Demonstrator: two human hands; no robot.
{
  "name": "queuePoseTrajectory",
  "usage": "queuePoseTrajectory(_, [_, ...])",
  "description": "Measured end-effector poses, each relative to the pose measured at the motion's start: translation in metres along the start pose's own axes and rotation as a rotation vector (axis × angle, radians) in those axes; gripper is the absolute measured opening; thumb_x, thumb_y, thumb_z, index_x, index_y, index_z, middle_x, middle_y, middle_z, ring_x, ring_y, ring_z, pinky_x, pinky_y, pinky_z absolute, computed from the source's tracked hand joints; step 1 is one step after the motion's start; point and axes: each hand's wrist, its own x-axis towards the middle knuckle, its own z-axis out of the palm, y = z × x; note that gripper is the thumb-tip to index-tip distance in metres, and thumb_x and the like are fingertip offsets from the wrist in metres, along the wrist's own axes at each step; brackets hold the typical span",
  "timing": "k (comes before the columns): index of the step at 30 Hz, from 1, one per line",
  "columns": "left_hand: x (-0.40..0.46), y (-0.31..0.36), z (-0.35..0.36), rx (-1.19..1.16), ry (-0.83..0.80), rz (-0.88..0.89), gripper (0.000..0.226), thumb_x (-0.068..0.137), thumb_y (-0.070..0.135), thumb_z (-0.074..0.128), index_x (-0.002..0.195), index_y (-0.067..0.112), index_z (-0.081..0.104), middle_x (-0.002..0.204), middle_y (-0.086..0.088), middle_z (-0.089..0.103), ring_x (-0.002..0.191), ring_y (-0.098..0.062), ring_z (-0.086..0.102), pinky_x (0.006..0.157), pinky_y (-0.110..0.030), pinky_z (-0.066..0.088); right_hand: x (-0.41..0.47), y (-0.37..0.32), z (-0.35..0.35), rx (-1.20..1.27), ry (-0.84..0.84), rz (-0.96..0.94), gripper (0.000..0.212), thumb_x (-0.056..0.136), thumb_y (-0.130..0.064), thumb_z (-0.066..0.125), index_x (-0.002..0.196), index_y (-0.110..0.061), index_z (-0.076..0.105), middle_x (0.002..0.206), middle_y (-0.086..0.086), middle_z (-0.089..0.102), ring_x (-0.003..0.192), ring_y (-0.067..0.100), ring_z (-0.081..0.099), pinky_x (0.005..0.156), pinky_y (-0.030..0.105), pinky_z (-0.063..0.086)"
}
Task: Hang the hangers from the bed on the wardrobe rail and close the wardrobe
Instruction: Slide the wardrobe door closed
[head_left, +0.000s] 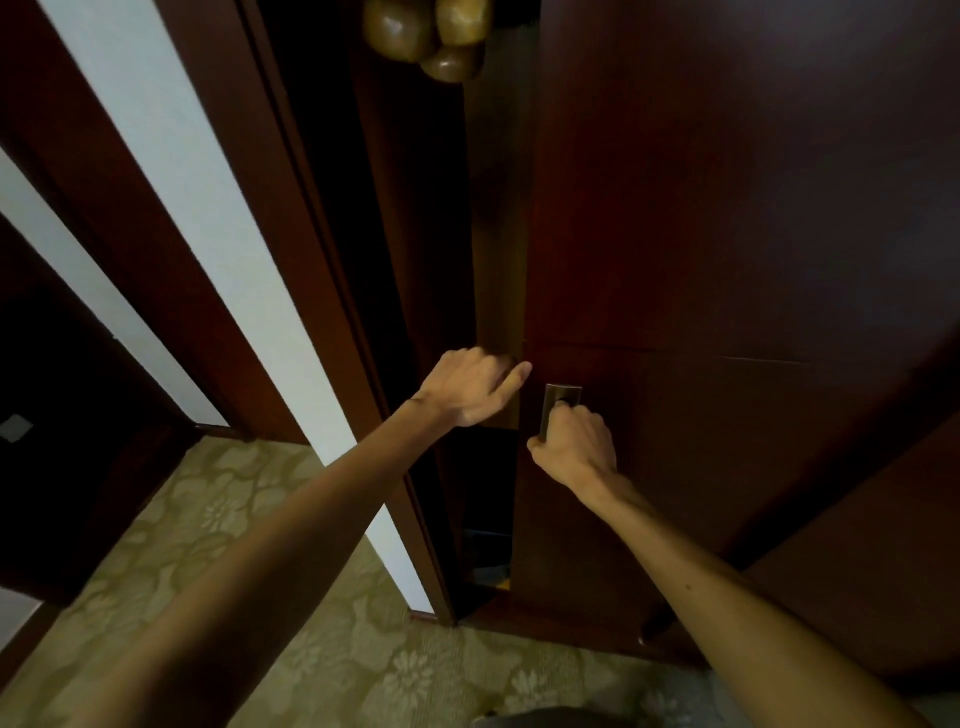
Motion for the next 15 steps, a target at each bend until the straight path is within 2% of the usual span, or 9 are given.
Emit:
queuePoseTrajectory(5, [-0.017,-0.018,-0.010,-0.115,0.008,-0.063,0.044,0.108,0.047,0.027,0.075,0.025,0.048,0.069,-0.002,0.060,0.059,-0.016,0.057,0.051,-0.021,0.029,0.002,-0.027,0.013,-0.048,0.005,-0.042,0.039,0.091,-0.034,0.069,0.118,-0.008,0.062,0.112,0.011,0.071,0.105,0.030,0.069,0.081,0.037,0.057])
queuePoseTrajectory(9, [-0.030,-0.026,-0.018,-0.174,0.004,-0.112,0.045,0.109,0.042,0.029,0.068,0.029,0.042,0.062,0.001,0.055,0.052,-0.012,0.053,0.051,-0.019,0.030,0.004,-0.045,0.019,-0.078,-0.020,-0.071,0.039,0.091,-0.034,0.069,0.120,-0.008,0.060,0.116,0.012,0.070,0.108,0.032,0.068,0.083,0.038,0.055])
queuePoseTrajectory(12, [-0.035,-0.023,-0.022,-0.084,0.030,-0.227,0.052,0.109,0.039,0.029,0.066,0.019,0.051,0.062,0.001,0.053,0.051,-0.012,0.050,0.051,-0.023,0.033,0.006,-0.055,0.023,-0.074,-0.066,-0.071,0.042,0.090,-0.034,0.071,0.120,-0.006,0.060,0.118,0.013,0.068,0.109,0.032,0.067,0.085,0.039,0.055])
queuePoseTrajectory(15, [-0.040,-0.016,-0.023,-0.050,0.044,-0.336,0.053,0.108,0.034,0.032,0.059,0.018,0.046,0.061,0.004,0.048,0.055,-0.016,0.051,0.054,-0.026,0.036,0.009,-0.062,0.026,-0.061,-0.116,-0.074,0.039,0.095,-0.030,0.067,0.123,-0.005,0.057,0.122,0.013,0.065,0.114,0.032,0.064,0.090,0.039,0.054])
